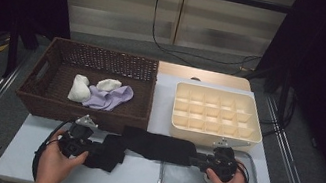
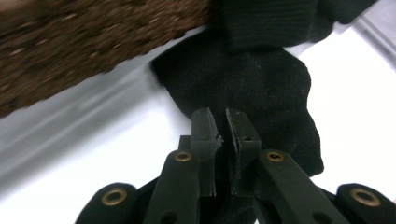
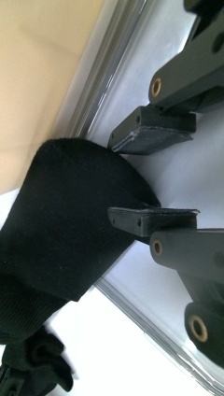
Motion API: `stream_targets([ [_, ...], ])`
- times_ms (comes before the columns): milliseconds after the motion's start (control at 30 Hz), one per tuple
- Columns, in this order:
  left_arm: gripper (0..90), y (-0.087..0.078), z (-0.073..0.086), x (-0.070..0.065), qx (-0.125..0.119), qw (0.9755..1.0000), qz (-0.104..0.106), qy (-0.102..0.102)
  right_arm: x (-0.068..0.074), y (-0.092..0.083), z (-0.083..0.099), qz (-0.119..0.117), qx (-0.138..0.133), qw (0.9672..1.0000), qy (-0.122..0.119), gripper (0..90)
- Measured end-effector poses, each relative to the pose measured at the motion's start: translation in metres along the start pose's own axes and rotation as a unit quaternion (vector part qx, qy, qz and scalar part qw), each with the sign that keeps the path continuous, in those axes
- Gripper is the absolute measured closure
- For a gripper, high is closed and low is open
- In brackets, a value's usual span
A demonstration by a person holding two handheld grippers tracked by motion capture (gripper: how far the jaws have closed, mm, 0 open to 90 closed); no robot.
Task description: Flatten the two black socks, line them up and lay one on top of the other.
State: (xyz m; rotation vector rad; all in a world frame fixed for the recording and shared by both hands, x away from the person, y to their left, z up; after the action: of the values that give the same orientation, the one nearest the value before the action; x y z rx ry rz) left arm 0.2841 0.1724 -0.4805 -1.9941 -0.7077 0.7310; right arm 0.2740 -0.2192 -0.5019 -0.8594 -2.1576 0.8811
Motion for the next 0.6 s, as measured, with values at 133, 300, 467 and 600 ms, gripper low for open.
stream_targets([
  [133, 82.5, -0.002, 0.005, 0.002, -0.001, 1.0, 0.004, -0.008, 0.002, 0.002, -0.002, -0.003, 0.001, 1.0, -0.005, 61.5],
  [300, 80.2, -0.008, 0.007, 0.004, -0.017, 0.9997, 0.014, -0.011, 0.004, 0.005, -0.004, -0.005, 0.004, 0.9999, -0.014, 60.9],
  [467, 72.1, -0.014, 0.0, 0.01, -0.048, 0.9985, 0.007, -0.027, 0.006, 0.005, -0.003, -0.006, 0.002, 0.9998, -0.02, 59.5],
  [600, 66.7, -0.007, -0.007, 0.01, -0.052, 0.9983, -0.002, -0.026, 0.005, 0.005, -0.002, -0.005, 0.001, 0.9997, -0.023, 59.1],
])
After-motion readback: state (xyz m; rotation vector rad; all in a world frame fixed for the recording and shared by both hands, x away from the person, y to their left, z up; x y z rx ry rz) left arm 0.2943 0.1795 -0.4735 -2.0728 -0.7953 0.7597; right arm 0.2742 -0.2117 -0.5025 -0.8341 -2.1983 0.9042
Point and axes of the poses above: each handheld gripper's, and its own axes: y roughly forward along the jaws, z roughly out of its underside, x roughly to its left, the point moved 4 cm from there along y, roughly forward along the jaws, and after that the axes turned 8 degrees about x, right-handed, at the moved point
